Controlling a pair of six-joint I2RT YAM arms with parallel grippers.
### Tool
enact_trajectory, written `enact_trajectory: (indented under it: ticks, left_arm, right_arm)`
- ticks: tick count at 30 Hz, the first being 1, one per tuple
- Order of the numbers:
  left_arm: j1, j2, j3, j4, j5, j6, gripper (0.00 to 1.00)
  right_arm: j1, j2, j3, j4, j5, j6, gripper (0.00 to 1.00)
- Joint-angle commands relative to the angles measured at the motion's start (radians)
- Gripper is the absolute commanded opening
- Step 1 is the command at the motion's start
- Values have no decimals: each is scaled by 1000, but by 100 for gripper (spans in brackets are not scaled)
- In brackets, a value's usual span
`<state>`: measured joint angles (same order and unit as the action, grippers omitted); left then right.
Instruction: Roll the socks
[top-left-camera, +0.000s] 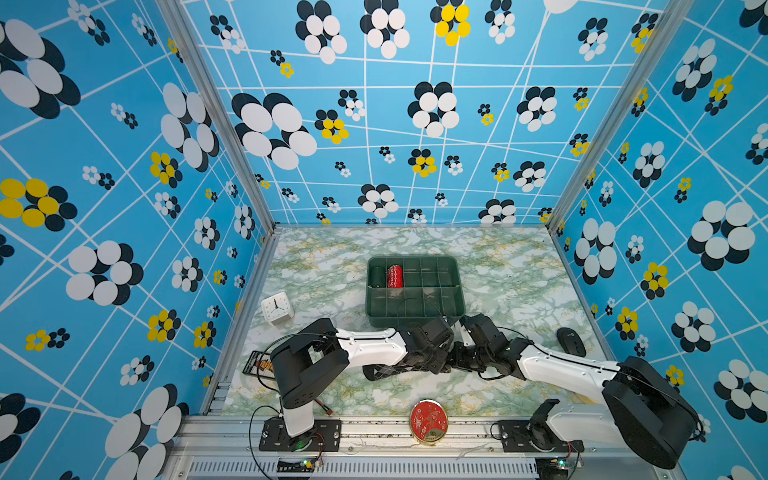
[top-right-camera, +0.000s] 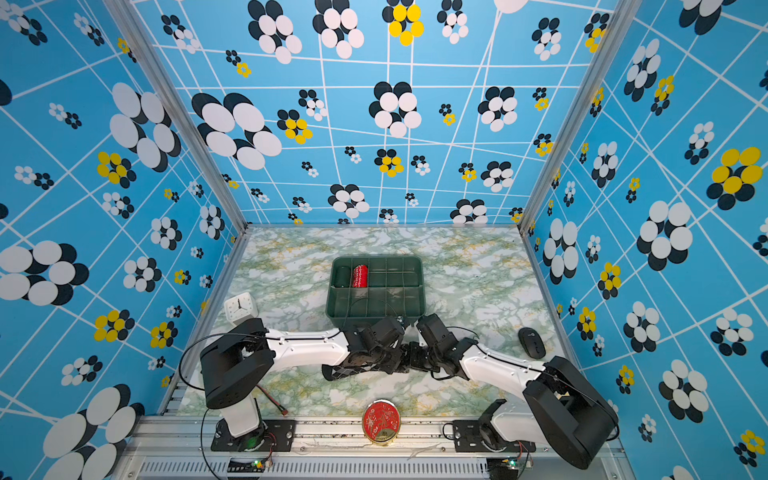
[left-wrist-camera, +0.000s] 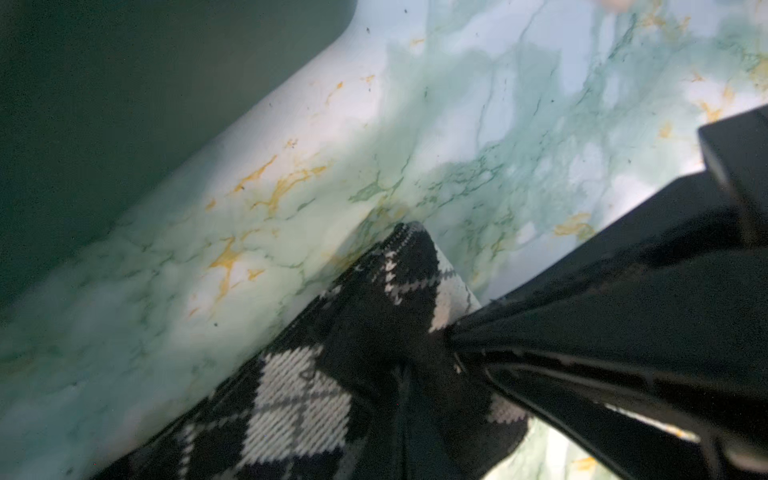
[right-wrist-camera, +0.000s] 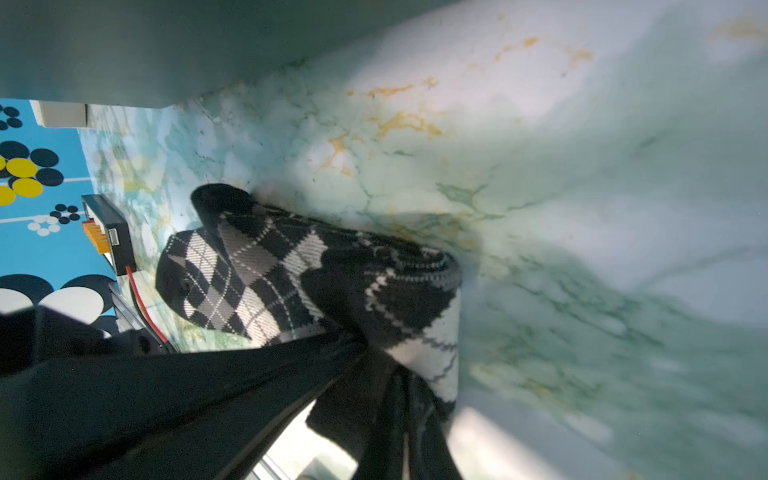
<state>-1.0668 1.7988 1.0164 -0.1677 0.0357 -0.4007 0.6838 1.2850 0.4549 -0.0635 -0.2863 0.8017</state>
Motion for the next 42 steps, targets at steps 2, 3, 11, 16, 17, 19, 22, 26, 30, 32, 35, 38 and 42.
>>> enact_trajectory:
  ticks: [2, 3, 11, 16, 17, 19, 22, 26, 30, 32, 35, 38, 42]
  left_arm:
    - [16, 3, -36, -9, 18, -18, 0]
    - [16, 2, -38, -7, 18, -19, 0]
    - [23, -10, -51, 5, 26, -23, 0]
    - [24, -7, -52, 16, 38, -29, 0]
    - [24, -9, -52, 16, 39, -31, 0]
    - [24, -10, -53, 16, 38, -31, 0]
    - [25, -12, -52, 15, 40, -31, 0]
    - [25, -12, -49, 14, 44, -31, 0]
    - [26, -17, -46, 9, 48, -30, 0]
    - [27, -22, -44, 4, 51, -30, 0]
    - [26, -35, -42, -10, 59, -31, 0]
    - [26, -50, -48, -13, 63, -31, 0]
    - [27, -38, -56, -5, 73, -33, 0]
  right_arm:
    - [-6, -72, -17, -12, 5, 12, 16]
    - [-6, -96, -19, -20, 9, 14, 17]
    - [-7, -216, -51, -73, -21, 23, 2]
    - [-6, -219, -70, -64, -37, 34, 1]
    - [-6, -214, -71, -60, -42, 36, 1]
    - [-6, -197, -76, -48, -53, 38, 1]
    - [-5, -170, -82, -16, -62, 43, 1]
    - [-6, -136, -85, 13, -69, 45, 1]
    - [-6, -107, -86, 28, -70, 45, 1]
    - [-5, -92, -88, 30, -68, 44, 1]
    - [-6, -76, -89, 29, -64, 43, 1]
    - [-6, -69, -89, 25, -58, 42, 1]
    - [-5, -72, -85, 23, -54, 42, 1]
